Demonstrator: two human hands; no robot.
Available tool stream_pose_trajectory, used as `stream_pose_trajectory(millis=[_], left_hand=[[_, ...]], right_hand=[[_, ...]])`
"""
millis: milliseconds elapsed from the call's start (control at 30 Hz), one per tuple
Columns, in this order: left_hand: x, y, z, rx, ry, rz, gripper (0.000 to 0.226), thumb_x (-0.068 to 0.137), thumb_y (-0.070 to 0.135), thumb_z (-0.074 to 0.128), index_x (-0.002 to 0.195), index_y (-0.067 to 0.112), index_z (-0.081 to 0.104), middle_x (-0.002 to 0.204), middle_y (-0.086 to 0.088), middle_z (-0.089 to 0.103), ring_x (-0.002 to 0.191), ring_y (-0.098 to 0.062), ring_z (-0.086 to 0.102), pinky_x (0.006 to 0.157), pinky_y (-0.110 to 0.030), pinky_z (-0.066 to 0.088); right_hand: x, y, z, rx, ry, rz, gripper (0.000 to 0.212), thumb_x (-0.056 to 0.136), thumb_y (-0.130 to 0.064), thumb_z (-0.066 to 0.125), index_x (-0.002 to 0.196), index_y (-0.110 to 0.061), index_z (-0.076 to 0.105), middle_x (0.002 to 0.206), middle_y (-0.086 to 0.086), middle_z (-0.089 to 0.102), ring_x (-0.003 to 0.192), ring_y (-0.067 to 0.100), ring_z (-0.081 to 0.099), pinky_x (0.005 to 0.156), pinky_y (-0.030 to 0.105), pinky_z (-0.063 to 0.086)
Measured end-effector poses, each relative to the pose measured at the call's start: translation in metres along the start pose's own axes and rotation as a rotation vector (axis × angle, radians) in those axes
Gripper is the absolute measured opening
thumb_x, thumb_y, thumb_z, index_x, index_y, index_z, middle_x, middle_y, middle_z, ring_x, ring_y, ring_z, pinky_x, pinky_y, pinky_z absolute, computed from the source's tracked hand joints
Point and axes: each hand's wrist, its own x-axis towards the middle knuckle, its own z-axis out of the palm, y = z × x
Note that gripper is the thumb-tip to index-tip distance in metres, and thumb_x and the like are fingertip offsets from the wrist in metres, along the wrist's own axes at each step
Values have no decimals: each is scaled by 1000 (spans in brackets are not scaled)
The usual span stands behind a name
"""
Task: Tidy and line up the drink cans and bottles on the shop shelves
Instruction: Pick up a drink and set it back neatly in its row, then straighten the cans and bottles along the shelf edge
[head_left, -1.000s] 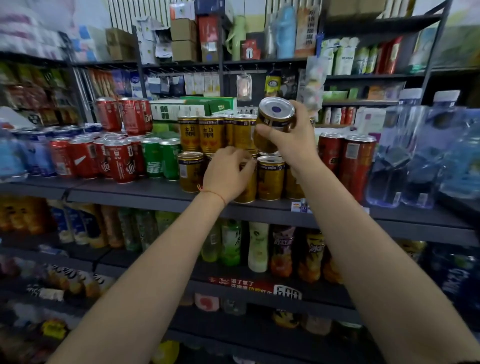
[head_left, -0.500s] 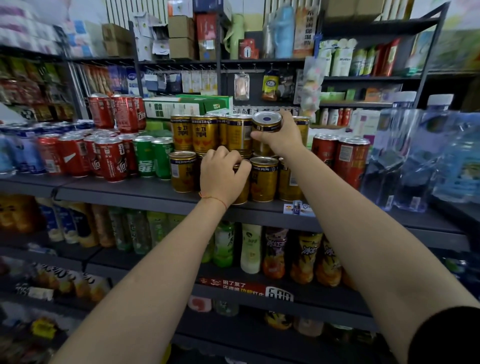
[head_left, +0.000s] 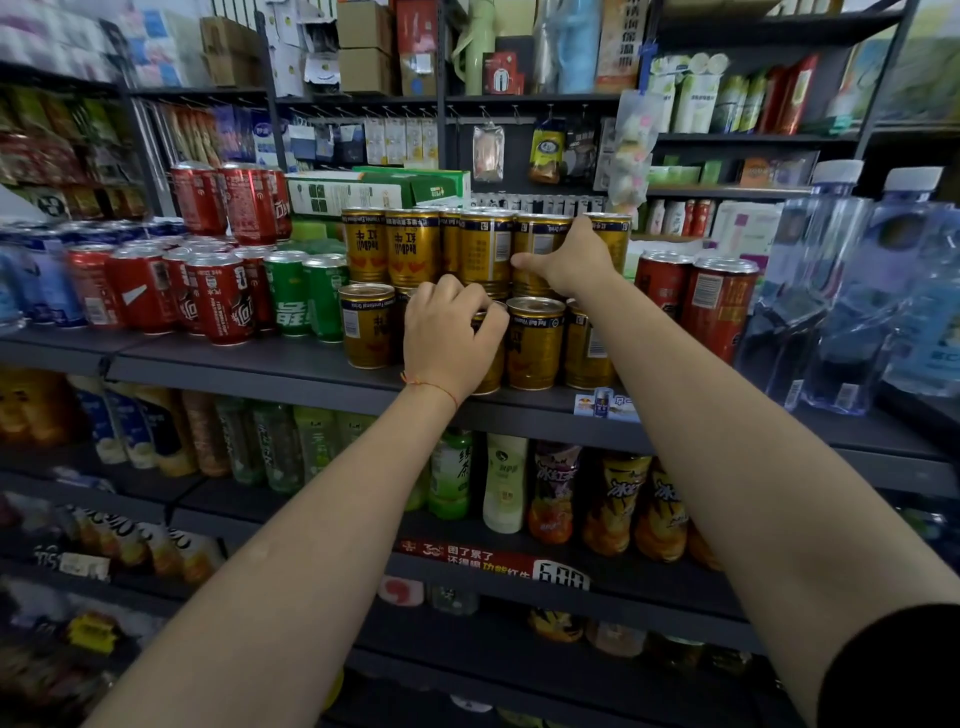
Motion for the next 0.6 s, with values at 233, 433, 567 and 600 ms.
stream_pose_trajectory(millis=[233,433,567,600], left_hand=[[0,0,2,8,23,10,38,90,40,40,76,14,63,79,-4,53,78,-18,40,72,-30,28],[0,-3,-5,62,-32,59,42,94,43,37,83,14,65,85,-7,57,85,-27,50,78,-38,38],[9,-23,-25,-6,-302,145,56,94,53,35,121,16,67,116,-7,65,113,-26,55,100,-44,42],[10,-31,-35,7,-305,160,56,94,53,39,130,17,62,128,-7,61,124,-24,51,107,-44,39]], right_hand=[[-10,-5,8,-47,83,7,87,81,-40,79,143,-6,30,139,15,53,124,30,55,88,35,51],[-28,-7,27,32,221,-158,76,90,-34,66,147,-5,24,143,20,36,127,35,43,104,41,43],[-60,-9,38,59,441,-351,49,91,-27,57,134,-7,44,131,14,45,118,28,46,100,41,43],[-69,-13,43,104,482,-402,41,90,-24,57,126,-8,49,124,11,49,112,25,48,96,39,45]])
